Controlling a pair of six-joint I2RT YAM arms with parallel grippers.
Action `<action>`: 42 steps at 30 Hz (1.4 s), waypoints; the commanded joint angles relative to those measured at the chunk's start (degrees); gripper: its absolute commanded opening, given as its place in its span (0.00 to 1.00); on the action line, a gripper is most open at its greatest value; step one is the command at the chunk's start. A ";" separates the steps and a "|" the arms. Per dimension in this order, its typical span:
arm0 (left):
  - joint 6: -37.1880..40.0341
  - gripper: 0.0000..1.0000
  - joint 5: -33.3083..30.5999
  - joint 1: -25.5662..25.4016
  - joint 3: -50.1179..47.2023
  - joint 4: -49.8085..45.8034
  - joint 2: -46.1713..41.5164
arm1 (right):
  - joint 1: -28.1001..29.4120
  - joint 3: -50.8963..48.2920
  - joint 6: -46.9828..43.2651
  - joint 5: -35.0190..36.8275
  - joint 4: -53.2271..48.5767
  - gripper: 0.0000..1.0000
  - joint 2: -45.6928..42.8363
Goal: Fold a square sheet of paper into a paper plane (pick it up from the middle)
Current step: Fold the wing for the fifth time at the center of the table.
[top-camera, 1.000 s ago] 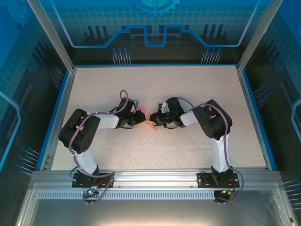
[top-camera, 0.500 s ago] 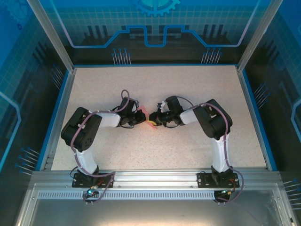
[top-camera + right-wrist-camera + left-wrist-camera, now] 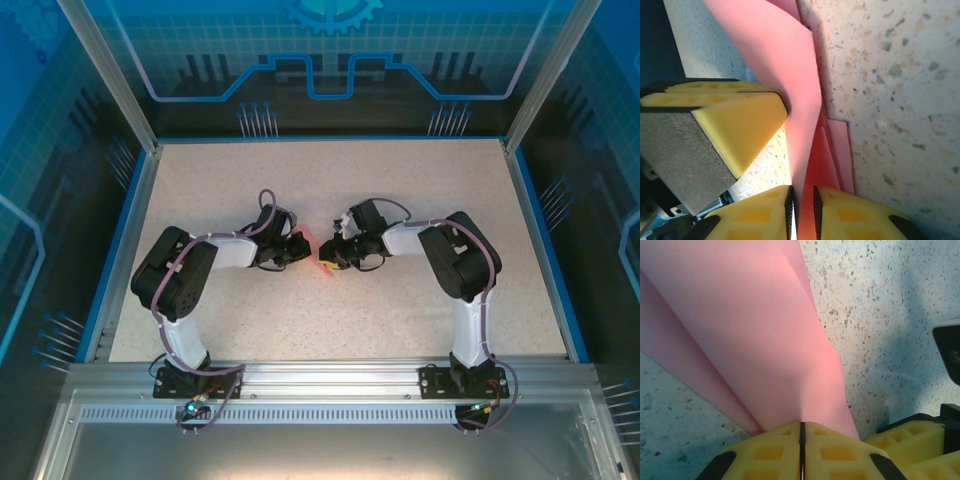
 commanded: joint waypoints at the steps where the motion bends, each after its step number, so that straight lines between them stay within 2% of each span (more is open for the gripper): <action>1: 1.35 0.12 -1.63 -0.08 0.87 -3.72 1.95 | 0.45 0.56 -4.26 2.42 -10.10 0.19 -1.06; 13: 1.91 0.12 -2.00 -0.08 1.04 -4.18 2.04 | -0.29 -1.33 -3.83 3.96 -9.10 0.02 0.09; 21: 1.68 0.13 -0.94 -0.11 1.13 -3.43 1.16 | -2.60 -4.25 1.80 -2.36 -0.95 0.00 1.25; 31: -0.25 0.26 8.70 -0.34 -0.79 4.49 -4.20 | -3.00 -5.06 7.74 -5.61 3.92 0.00 3.92; 42: -0.37 0.19 8.59 -0.98 -2.80 5.92 -2.32 | -3.57 -5.37 11.88 -5.47 4.02 0.00 5.70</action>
